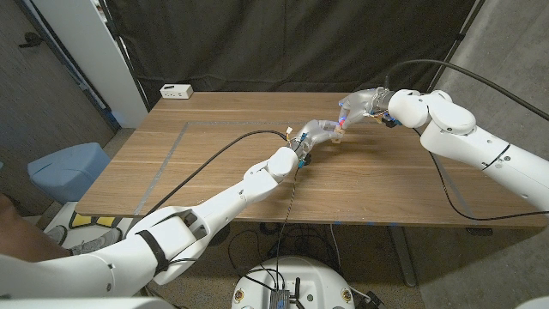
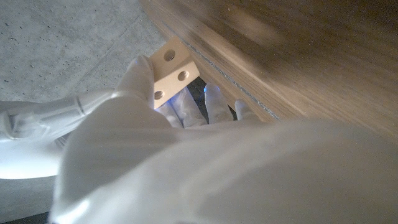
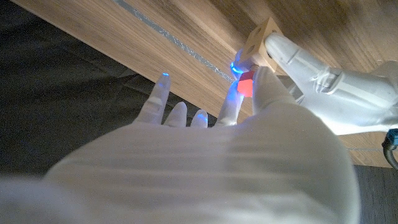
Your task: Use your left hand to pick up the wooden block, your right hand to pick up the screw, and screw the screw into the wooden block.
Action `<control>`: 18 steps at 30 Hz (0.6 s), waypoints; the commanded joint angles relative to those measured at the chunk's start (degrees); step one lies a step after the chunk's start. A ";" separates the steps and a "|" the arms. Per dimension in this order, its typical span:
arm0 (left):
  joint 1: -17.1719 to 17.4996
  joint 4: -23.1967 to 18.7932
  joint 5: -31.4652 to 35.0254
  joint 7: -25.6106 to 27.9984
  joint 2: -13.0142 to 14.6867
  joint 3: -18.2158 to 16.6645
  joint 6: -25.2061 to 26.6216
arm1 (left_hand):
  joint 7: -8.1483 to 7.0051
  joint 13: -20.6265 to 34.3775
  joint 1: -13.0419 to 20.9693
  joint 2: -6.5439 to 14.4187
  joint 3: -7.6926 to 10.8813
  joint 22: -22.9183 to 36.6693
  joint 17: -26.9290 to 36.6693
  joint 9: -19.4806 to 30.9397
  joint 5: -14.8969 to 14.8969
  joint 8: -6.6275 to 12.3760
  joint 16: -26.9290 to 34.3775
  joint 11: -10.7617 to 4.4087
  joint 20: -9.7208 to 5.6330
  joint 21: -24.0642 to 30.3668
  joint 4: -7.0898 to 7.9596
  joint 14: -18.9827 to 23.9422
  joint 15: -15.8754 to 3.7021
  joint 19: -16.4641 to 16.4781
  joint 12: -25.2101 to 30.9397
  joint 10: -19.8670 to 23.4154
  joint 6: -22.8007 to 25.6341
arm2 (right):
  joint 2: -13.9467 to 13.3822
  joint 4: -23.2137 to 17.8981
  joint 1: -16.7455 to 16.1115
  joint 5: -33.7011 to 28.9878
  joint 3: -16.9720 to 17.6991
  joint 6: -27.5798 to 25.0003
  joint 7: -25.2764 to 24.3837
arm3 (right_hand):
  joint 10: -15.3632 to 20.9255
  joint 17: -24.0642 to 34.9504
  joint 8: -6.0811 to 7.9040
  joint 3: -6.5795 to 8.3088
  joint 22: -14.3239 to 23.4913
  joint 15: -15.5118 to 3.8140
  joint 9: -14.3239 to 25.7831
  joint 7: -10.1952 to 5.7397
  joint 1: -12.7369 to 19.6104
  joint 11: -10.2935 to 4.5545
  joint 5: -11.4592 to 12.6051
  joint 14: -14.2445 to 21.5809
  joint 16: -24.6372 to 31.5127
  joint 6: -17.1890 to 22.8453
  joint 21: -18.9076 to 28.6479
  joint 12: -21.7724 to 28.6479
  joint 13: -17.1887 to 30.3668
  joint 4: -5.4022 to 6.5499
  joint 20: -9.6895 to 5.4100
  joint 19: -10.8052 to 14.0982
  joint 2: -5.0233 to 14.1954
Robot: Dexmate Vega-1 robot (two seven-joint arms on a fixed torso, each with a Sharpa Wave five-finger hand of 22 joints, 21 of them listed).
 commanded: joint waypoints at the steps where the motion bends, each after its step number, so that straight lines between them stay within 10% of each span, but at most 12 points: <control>1: 0.58 -1.00 0.22 0.35 0.29 0.06 0.50 | 1.46 5.94 -1.42 2.49 2.35 0.26 0.10 0.31 0.20 0.43 0.22 -0.36 0.29 0.25 1.82 0.42 -4.65 -0.15 1.50 0.68 2.26 | -0.25 -0.79 -0.30 -0.15 0.13 -0.47 0.28 | 0.93 0.24 0.66 0.14 0.16 -0.01 0.20 0.14 0.21 -0.01 -0.07 0.58 0.32 1.35 0.30 0.36 0.17 0.45 -0.02 0.41 0.40; 18: 1.26 -1.98 0.14 0.54 0.83 -0.20 0.68 | 1.52 5.92 -1.54 2.49 2.49 0.26 0.10 0.31 0.21 0.39 0.19 -0.35 0.33 0.27 1.82 0.41 -4.61 -0.13 1.50 0.72 2.20 | 0.61 -0.59 0.71 -0.66 -0.87 -1.18 2.11 | 1.92 0.32 1.68 -0.29 0.15 -0.29 0.55 0.75 -0.59 -0.03 -0.29 1.18 0.45 2.78 0.24 0.28 0.12 0.94 -0.34 0.59 0.72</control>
